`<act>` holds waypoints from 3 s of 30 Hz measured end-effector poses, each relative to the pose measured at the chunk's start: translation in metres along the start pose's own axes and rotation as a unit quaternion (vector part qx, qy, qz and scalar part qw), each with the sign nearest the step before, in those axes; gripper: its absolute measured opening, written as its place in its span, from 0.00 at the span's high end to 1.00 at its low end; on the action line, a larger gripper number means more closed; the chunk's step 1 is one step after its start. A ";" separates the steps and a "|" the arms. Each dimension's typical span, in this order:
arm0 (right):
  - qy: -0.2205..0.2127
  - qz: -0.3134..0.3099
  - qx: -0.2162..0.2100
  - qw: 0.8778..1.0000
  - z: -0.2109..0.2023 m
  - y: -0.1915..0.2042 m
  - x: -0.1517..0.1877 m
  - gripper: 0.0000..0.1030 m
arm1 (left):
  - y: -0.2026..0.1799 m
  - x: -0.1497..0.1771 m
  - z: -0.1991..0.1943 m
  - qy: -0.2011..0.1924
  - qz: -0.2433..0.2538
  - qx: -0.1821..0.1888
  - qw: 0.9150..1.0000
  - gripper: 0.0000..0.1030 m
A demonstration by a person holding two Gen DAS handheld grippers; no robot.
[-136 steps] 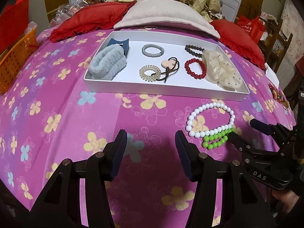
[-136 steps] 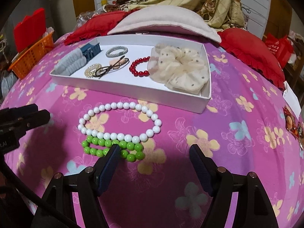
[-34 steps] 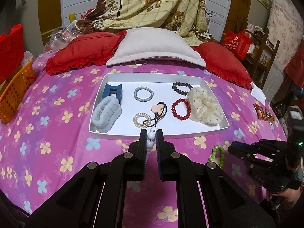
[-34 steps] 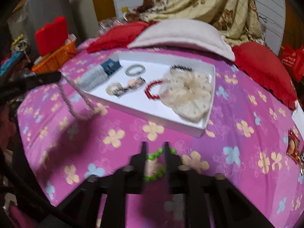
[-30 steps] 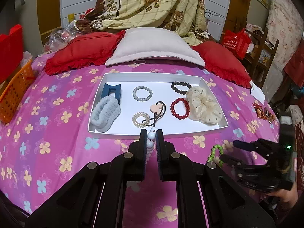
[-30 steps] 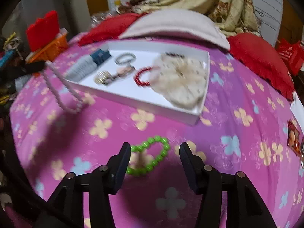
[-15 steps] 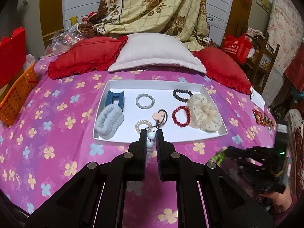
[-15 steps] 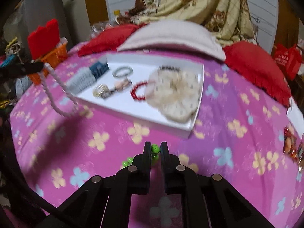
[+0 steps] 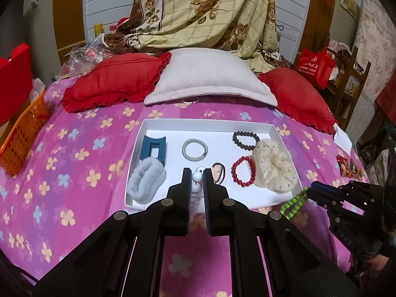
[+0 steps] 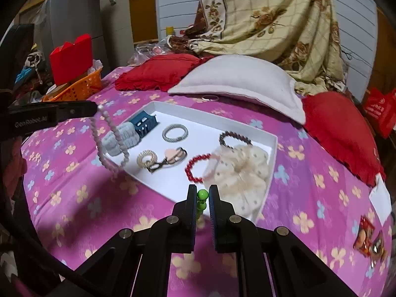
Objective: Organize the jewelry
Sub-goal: 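Carry the pearl bracelet and green bead bracelet over the white box, then open both tools to release the pearl and green bracelets into the box, then lift both open tools out of the box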
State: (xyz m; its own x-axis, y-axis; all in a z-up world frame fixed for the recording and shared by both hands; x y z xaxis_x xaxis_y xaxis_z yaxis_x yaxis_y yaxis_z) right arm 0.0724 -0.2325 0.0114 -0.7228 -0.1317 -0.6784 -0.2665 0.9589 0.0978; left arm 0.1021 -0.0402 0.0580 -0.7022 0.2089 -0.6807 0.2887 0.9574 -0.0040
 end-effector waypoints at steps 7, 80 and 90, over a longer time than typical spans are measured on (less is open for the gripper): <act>0.003 -0.008 -0.005 1.000 0.022 0.007 -0.026 0.92 | -0.010 -0.020 0.019 -0.002 0.020 -0.012 1.000 0.92; -0.038 0.131 0.086 0.987 0.038 -0.002 -0.013 0.39 | -0.010 0.027 0.052 -0.006 -0.019 -0.083 0.996 0.45; -0.047 0.126 0.092 0.987 0.022 0.002 -0.005 0.28 | -0.017 0.036 0.039 -0.011 -0.015 -0.096 0.995 0.45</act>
State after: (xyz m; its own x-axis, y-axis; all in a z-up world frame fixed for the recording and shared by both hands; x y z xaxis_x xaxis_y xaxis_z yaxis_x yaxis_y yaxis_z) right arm 0.0893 -0.2242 -0.0016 -0.6861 0.1326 -0.7153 0.0414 0.9888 0.1436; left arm 0.0974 -0.0572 0.0048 -0.6941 0.1764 -0.6980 0.1367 0.9842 0.1128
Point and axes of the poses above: each gripper's, at about its wrist camera, not at the fingertips, and z roughly the way its jaws point, y to its left, x to its underside, the point moved 3 cm from there along z, roughly the way its jaws point, and after that the axes turned 7 degrees about z, right-handed, at the moved point
